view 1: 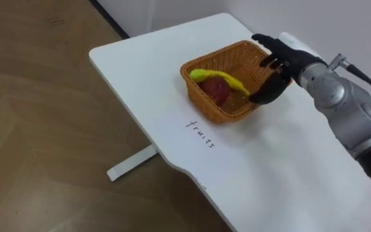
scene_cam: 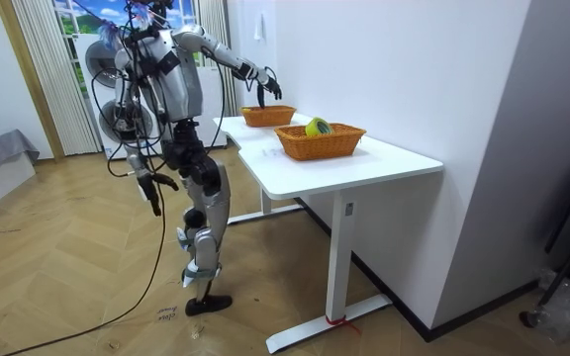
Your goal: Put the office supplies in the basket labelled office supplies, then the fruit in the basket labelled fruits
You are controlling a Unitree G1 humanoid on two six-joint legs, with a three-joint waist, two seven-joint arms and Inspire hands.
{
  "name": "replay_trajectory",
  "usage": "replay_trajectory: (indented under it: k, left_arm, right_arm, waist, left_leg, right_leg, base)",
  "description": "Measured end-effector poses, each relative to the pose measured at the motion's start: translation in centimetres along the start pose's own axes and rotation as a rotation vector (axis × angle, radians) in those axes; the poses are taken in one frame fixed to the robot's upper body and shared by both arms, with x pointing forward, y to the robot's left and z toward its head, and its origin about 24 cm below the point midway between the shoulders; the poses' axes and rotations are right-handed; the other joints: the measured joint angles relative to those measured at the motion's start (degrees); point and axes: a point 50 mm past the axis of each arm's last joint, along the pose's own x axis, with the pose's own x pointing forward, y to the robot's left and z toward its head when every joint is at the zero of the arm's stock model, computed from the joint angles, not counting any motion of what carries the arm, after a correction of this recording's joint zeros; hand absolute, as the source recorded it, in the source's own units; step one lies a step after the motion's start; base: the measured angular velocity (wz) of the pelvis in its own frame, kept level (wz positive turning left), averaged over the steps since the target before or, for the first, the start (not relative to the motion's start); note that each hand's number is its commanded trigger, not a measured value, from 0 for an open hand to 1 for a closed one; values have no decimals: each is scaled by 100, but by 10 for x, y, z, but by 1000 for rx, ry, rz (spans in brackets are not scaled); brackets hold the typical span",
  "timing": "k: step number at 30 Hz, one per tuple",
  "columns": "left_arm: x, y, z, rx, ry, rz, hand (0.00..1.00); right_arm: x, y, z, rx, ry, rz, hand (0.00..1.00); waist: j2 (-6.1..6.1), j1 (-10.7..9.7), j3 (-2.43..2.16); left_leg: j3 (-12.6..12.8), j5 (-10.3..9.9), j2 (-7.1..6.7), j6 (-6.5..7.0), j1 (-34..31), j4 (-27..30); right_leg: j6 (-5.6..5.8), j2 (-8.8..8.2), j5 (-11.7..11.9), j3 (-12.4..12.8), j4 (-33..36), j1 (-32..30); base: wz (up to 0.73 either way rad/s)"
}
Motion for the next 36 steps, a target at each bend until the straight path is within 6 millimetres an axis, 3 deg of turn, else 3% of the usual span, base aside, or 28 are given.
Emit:
replay_trajectory:
  k: [5, 7, 18, 20, 24, 27, 30, 31, 33, 36]
  left_arm:
    - [0, 0, 0, 14, 6, -2, 0]
    - [0, -1, -1, -5, 4, -5, 0]
    - [1, -2, 1, -68, -22, 1, 0]
    - [2, -4, 2, -67, -28, -4, 0]
    - [4, -12, 6, -70, -43, -18, 0]
    - [5, -19, 15, -68, -83, -17, 0]
    - [7, -31, 26, -88, -130, -45, 0]
    - [7, -35, 28, -103, -140, -55, 0]
    - [9, -42, 32, -103, -150, -66, 0]
    - [8, -51, 43, -91, -187, -93, 0]
  right_arm:
    - [0, 0, 0, 13, -3, 3, 0]
    - [0, 0, 0, 12, -4, 3, 0]
    - [-1, -4, 3, -10, -17, -14, 0]
    - [-3, -11, 8, -27, -39, -45, 0]
    - [-12, -36, 31, -44, -150, -183, 0]
    - [-17, -49, 34, -36, -175, -254, 0]
    - [-20, -59, 32, 20, -177, -290, 0]
    - [-21, -62, 34, 36, -194, -300, 0]
    - [-23, -64, 36, 57, -209, -304, 0]
    - [-26, -70, 38, 73, -222, -330, 0]
  waist:
    - [-19, -99, -33]
    - [-15, -113, -29]
    - [61, -424, -29]
    - [83, -456, -27]
    - [253, -630, -41]
    - [336, -740, -79]
    - [426, -815, -66]
    - [433, -888, -85]
    - [455, -956, -72]
    - [439, -1194, -86]
  left_leg:
    - [27, 2, 8, 4, 14, -3]
    - [79, -3, 23, 11, 39, -1]
    - [129, -11, 15, 22, 129, -9]
    - [178, -11, 24, 24, 130, -10]
    - [299, -5, 27, 57, 206, -14]
    - [335, -15, 35, 71, 243, -22]
    - [465, -13, 67, 78, 332, -52]
    - [486, -6, 75, 86, 343, -86]
    - [577, -4, 101, 88, 382, -140]
    - [645, -4, 124, 87, 363, -144]
  right_leg:
    - [0, 2, 0, 28, 0, 12]
    - [0, 7, 0, 154, -6, 17]
    - [0, -19, 0, 168, -3, 32]
    - [0, -21, 0, 266, -3, 6]
    - [-1, -52, 1, 323, 28, 35]
    - [1, -64, 3, 336, 32, 51]
    - [2, -65, 2, 498, 93, 68]
    - [2, -65, 2, 583, 96, 77]
    - [1, -61, 3, 653, 96, 65]
    - [0, -45, 3, 770, 118, 3]
  base:
    - [2]
    - [-8]
    - [-6]
    - [-11]
    - [-14]
    - [-9]
    - [-17]
    - [-23]
    - [-23]
    - [-13]
